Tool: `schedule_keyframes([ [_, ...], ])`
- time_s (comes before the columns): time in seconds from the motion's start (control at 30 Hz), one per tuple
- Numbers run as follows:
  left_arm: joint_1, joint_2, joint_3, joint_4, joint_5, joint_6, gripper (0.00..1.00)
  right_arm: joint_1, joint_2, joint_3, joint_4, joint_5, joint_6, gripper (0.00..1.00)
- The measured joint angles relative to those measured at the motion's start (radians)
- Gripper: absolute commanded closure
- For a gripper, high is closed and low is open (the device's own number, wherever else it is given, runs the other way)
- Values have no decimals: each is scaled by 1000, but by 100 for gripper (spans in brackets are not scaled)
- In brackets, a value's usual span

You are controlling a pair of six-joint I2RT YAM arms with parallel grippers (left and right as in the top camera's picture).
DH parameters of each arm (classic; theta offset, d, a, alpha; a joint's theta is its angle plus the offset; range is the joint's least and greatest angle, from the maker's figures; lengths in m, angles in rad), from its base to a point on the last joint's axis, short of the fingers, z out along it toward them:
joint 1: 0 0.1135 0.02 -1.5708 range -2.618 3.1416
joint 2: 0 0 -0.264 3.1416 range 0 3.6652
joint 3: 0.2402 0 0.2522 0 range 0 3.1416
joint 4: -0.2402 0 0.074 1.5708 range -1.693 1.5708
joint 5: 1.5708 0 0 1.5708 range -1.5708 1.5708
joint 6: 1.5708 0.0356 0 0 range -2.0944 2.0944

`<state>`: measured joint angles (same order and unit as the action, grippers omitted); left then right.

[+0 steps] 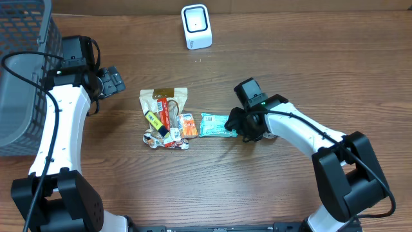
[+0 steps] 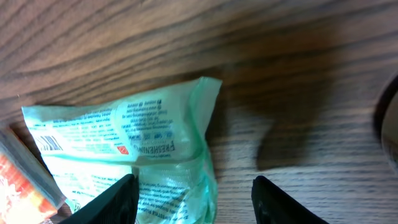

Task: Scan the item barcode
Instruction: 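Grasp the edge of the green wipes packet with the right gripper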

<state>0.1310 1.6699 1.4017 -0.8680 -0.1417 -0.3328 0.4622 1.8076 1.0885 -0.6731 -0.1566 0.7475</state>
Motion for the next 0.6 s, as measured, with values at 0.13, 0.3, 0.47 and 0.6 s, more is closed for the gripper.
schedule_keyframes([
  [0.13, 0, 0, 0, 0, 0, 0, 0, -16, 0, 3, 2, -11, -8, 41],
  [0.3, 0, 0, 0, 0, 0, 0, 0, -16, 0, 3, 23, -16, -11, 41],
  [0.47, 0, 0, 0, 0, 0, 0, 0, -16, 0, 3, 27, -19, -11, 41],
  [0.6, 0, 0, 0, 0, 0, 0, 0, -16, 0, 3, 45, -19, -13, 47],
])
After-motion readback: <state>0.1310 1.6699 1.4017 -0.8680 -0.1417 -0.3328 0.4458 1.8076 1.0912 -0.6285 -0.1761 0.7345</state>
